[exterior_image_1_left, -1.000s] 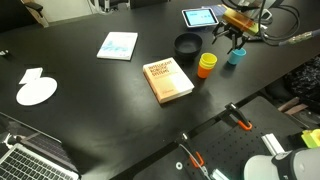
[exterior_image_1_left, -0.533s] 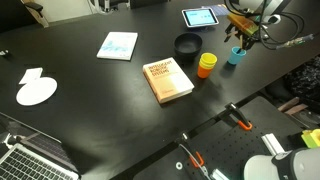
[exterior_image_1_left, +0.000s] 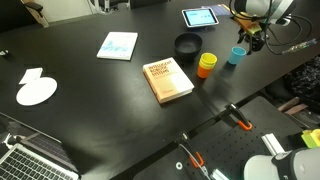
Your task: Stack the cups together.
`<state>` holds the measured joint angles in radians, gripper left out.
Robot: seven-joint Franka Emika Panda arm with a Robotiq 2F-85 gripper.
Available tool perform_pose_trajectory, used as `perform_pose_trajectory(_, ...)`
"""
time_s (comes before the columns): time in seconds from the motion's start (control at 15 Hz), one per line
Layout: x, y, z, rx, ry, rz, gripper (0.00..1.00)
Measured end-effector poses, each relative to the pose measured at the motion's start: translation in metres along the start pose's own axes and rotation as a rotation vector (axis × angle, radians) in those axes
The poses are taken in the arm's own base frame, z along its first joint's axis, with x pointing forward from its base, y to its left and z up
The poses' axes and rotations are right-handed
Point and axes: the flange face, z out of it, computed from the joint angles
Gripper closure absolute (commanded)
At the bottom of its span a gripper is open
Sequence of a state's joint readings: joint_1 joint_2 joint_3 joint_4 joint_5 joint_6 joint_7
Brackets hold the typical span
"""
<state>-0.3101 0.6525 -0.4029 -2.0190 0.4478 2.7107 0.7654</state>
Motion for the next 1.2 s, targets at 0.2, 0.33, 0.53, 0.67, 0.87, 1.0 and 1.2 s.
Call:
perform_pose_trajectory(0.2, -0.002, -0.003, 0.013, -0.038, 0.016, 0.041, 0.0)
perform_pose_trajectory(0.33, -0.005, -0.007, 0.025, -0.053, 0.026, 0.068, 0.0)
perform_pose_trajectory(0.53, -0.006, -0.014, 0.042, -0.07, 0.041, 0.106, 0.0)
perform_pose_trajectory(0.67, -0.004, -0.018, 0.052, -0.081, 0.054, 0.127, 0.0)
perform_pose_trajectory(0.87, -0.001, -0.023, 0.061, -0.093, 0.067, 0.148, 0.32)
perform_pose_trajectory(1.0, 0.0, -0.027, 0.066, -0.097, 0.072, 0.149, 0.49)
perform_pose_trajectory(1.2, -0.001, -0.031, 0.07, -0.102, 0.073, 0.15, 0.72)
